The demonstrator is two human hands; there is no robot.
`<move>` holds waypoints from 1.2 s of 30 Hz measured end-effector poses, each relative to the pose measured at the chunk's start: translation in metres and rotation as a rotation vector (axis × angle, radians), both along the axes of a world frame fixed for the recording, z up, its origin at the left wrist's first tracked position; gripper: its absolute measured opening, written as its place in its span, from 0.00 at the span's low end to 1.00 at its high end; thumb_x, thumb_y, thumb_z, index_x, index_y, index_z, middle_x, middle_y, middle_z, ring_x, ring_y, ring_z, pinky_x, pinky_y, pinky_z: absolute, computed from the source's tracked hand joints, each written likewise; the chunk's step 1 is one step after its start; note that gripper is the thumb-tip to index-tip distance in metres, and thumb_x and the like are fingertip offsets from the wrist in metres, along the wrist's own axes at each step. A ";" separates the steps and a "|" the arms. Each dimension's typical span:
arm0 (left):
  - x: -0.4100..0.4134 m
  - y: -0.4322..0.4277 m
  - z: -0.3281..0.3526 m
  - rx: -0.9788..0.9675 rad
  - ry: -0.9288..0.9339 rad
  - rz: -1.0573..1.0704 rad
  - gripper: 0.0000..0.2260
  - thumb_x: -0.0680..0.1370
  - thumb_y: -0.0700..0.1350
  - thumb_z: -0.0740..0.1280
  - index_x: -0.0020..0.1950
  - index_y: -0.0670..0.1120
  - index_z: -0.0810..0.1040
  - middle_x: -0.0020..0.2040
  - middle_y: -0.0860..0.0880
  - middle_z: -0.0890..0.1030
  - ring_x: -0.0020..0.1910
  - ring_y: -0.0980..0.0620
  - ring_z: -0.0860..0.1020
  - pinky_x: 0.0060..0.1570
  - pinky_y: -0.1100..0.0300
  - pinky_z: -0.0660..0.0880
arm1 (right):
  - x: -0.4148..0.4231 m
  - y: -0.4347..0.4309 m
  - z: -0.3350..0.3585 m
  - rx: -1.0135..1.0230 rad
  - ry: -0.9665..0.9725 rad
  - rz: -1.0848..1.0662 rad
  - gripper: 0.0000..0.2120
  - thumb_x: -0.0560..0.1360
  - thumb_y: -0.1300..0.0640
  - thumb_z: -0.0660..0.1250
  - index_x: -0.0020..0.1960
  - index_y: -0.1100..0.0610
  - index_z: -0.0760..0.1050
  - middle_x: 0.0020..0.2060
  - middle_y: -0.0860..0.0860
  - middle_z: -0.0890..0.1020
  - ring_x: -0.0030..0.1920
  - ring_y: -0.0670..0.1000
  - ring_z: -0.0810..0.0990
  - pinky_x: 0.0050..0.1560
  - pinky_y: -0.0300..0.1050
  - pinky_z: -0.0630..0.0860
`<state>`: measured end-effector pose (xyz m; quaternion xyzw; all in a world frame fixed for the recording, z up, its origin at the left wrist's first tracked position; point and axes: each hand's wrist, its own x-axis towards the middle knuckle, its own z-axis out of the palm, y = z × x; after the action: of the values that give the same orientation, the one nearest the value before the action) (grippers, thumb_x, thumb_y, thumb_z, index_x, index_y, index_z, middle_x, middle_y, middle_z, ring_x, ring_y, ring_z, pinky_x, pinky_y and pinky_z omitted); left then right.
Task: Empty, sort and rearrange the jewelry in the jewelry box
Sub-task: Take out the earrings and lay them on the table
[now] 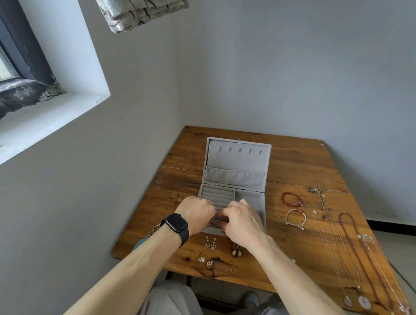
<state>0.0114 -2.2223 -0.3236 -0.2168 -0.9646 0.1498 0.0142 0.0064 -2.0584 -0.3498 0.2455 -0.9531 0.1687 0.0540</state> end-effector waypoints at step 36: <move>0.009 -0.008 0.000 0.781 -0.186 0.250 0.04 0.75 0.47 0.70 0.45 0.51 0.75 0.41 0.53 0.81 0.39 0.54 0.79 0.39 0.55 0.80 | 0.130 0.097 -0.022 -1.266 -0.488 -0.543 0.10 0.79 0.63 0.66 0.42 0.52 0.80 0.41 0.53 0.86 0.32 0.46 0.78 0.30 0.37 0.74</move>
<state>0.0209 -2.2302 -0.3232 -0.0891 -0.9649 -0.2467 -0.0101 0.1368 -1.9617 -0.3721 -0.1221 -0.6851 0.7180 0.0115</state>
